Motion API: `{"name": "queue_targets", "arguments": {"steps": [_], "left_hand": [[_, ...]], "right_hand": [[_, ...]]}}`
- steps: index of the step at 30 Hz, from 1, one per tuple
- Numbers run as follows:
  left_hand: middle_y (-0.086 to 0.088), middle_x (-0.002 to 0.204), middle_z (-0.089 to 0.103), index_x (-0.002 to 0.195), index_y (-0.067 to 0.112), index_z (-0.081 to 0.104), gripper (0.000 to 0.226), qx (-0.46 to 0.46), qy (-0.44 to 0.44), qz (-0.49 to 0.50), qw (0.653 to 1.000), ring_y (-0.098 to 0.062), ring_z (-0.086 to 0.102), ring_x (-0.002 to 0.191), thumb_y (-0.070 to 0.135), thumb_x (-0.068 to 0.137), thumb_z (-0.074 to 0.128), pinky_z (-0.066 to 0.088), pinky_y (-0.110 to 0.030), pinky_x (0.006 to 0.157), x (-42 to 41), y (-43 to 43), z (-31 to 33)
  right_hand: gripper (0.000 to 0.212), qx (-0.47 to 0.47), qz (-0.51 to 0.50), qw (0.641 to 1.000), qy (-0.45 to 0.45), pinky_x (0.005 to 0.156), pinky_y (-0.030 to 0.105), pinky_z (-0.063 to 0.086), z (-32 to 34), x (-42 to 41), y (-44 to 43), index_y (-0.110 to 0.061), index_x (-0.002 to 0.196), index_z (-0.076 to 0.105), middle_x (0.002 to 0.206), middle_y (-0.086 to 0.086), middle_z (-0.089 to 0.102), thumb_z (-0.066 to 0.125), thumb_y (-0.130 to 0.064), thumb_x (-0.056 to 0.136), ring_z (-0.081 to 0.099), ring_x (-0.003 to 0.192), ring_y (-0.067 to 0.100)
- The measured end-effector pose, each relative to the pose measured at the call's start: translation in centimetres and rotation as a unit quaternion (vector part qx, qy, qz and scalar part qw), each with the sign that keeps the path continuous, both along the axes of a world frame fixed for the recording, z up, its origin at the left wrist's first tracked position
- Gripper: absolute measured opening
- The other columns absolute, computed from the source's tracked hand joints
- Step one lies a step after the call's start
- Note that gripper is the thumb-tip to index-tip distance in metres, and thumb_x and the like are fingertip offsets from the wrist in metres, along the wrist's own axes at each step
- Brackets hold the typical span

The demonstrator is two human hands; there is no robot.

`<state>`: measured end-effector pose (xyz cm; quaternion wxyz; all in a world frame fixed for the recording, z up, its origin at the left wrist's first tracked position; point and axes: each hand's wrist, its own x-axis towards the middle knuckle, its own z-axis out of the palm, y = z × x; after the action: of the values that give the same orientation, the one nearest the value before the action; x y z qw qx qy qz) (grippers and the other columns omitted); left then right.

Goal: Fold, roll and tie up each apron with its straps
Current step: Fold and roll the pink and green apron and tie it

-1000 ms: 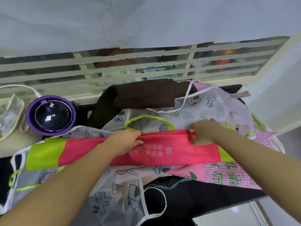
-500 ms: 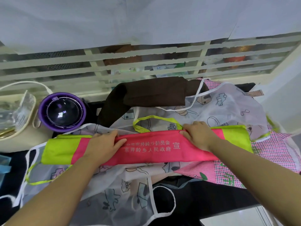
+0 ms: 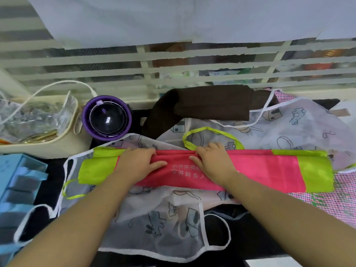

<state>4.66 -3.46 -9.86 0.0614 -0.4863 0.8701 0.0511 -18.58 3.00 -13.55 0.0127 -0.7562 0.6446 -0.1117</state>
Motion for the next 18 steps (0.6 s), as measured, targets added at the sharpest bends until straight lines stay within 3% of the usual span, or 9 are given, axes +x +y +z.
{"name": "queue_targets", "arguments": {"steps": [3, 6, 8, 11, 14, 16, 18], "left_hand": [[0.001, 0.104, 0.068, 0.112, 0.032, 0.060, 0.058, -0.015, -0.047, 0.033, 0.998, -0.020, 0.061, 0.098, 0.076, 0.081, 0.039, 0.040, -0.033, 0.081, 3.5, -1.1, 0.5], [0.001, 0.099, 0.068, 0.106, 0.027, 0.061, 0.055, -0.024, -0.072, 0.066, 0.995, -0.020, 0.062, 0.097, 0.073, 0.081, 0.043, 0.042, -0.033, 0.079, 6.4, -2.1, 0.6], [-0.001, 0.095, 0.068, 0.101, 0.021, 0.060, 0.041, -0.065, -0.065, 0.071, 0.993, -0.023, 0.064, 0.093, 0.058, 0.085, 0.056, 0.041, -0.035, 0.080, 7.1, -2.1, 0.3], [-0.009, 0.089, 0.065, 0.096, 0.014, 0.064, 0.029, -0.162, 0.001, 0.067, 0.985, -0.033, 0.063, 0.081, 0.021, 0.072, 0.079, 0.046, -0.046, 0.081, 7.1, -1.0, -0.8], [-0.009, 0.108, 0.061, 0.109, 0.016, 0.064, 0.037, -0.192, 0.083, 0.017, 0.978, -0.033, 0.061, 0.097, 0.013, 0.072, 0.068, 0.040, -0.053, 0.097, 5.4, 1.5, -1.7], [-0.008, 0.124, 0.059, 0.119, 0.016, 0.062, 0.040, -0.139, 0.131, -0.073, 0.979, -0.030, 0.057, 0.116, 0.026, 0.081, 0.055, 0.028, -0.053, 0.108, 3.5, 3.6, -2.4], [-0.005, 0.141, 0.049, 0.133, 0.018, 0.051, 0.047, -0.072, 0.124, -0.145, 0.979, -0.025, 0.042, 0.134, 0.036, 0.091, 0.041, 0.020, -0.052, 0.112, 2.1, 5.1, -3.2]], "right_hand": [[0.046, -0.027, 0.028, 0.999, -0.028, 0.064, 0.035, 0.043, -0.5, -1.0, -0.4, -0.014, 0.073, 0.054, 0.060, 0.005, 0.059, 0.030, -0.049, 0.093, 0.055, 0.059, 0.028], [0.043, -0.046, 0.039, 0.998, -0.019, 0.056, 0.031, 0.044, -0.8, -1.1, -0.7, -0.013, 0.070, 0.054, 0.053, 0.004, 0.055, 0.036, -0.046, 0.092, 0.054, 0.050, 0.026], [0.041, -0.053, 0.045, 0.998, -0.010, 0.053, 0.030, 0.042, -1.1, -1.0, -1.0, -0.012, 0.069, 0.054, 0.051, 0.004, 0.055, 0.041, -0.044, 0.091, 0.054, 0.047, 0.026], [0.033, -0.059, 0.054, 0.997, -0.019, 0.051, 0.031, 0.044, -1.5, -1.0, -1.3, -0.010, 0.069, 0.054, 0.050, 0.005, 0.055, 0.056, -0.037, 0.088, 0.055, 0.046, 0.028], [0.038, -0.062, 0.053, 0.997, -0.017, 0.050, 0.030, 0.044, -1.5, -0.9, -1.3, -0.011, 0.068, 0.054, 0.050, 0.004, 0.055, 0.047, -0.042, 0.090, 0.055, 0.045, 0.026], [0.041, -0.065, 0.053, 0.996, -0.025, 0.051, 0.029, 0.044, -1.6, -0.9, -1.3, -0.011, 0.070, 0.054, 0.052, 0.004, 0.056, 0.040, -0.043, 0.091, 0.056, 0.047, 0.026], [0.042, -0.064, 0.050, 0.996, -0.043, 0.053, 0.030, 0.045, -1.8, -0.9, -1.2, -0.010, 0.072, 0.056, 0.054, 0.005, 0.057, 0.039, -0.043, 0.092, 0.056, 0.050, 0.028]]}}
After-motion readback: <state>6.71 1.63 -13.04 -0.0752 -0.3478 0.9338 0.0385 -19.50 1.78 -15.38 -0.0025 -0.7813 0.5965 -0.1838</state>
